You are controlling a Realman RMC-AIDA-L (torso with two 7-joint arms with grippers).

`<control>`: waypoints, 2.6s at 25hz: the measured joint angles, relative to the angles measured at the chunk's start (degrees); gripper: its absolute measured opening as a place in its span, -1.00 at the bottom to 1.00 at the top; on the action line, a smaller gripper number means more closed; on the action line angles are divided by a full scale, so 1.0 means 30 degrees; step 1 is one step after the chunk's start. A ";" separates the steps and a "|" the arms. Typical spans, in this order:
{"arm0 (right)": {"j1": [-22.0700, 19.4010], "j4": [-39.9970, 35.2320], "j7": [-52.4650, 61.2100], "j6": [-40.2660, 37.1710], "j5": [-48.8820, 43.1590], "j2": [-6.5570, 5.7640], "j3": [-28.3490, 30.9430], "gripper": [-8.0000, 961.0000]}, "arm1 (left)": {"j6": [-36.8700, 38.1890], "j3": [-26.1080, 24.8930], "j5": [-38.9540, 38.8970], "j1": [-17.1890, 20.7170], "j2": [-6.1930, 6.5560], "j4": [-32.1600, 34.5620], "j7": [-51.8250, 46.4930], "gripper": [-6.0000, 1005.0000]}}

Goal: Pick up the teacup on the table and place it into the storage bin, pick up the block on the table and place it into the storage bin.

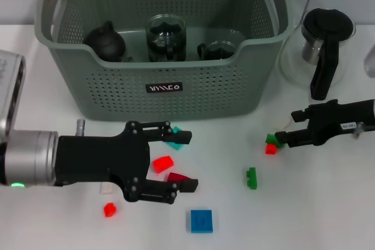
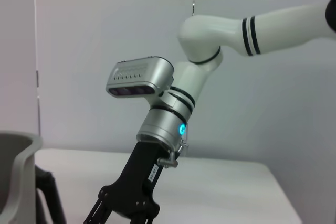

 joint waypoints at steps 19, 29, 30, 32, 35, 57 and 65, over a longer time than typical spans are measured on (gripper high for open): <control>0.0972 0.1633 0.0666 0.3667 -0.0156 0.0222 -0.0188 0.64 | -0.1318 -0.0004 0.0312 -0.0192 0.0044 -0.1176 0.1164 0.56; 0.1238 0.2687 0.0728 0.5688 -0.0199 0.0336 -0.1551 0.64 | -0.1359 -0.0027 0.0288 -0.0194 0.0029 -0.1230 0.1074 0.56; 0.1260 0.2744 0.0742 0.5759 -0.0201 0.0349 -0.1651 0.64 | -0.1360 -0.0035 0.0286 -0.0194 0.0029 -0.1230 0.1068 0.56; 0.1281 0.2858 0.0763 0.5851 -0.0202 0.0350 -0.1763 0.64 | -0.1362 -0.0044 0.0279 -0.0194 0.0029 -0.1230 0.1063 0.56; 0.1292 0.3002 0.0787 0.5966 -0.0204 0.0348 -0.1795 0.64 | -0.1362 -0.0046 0.0275 -0.0194 0.0028 -0.1230 0.1063 0.56; -0.0927 -0.1746 0.1504 0.1336 0.0602 0.0376 -0.1368 -0.09 | -0.1508 -0.0614 0.0247 -0.0149 0.0040 -0.1430 0.0976 0.56; -0.2096 -0.7799 0.3325 -0.9129 0.4531 0.0238 0.0924 -0.09 | -0.1508 -0.1325 0.0313 -0.0018 0.0088 -0.1464 0.0979 0.55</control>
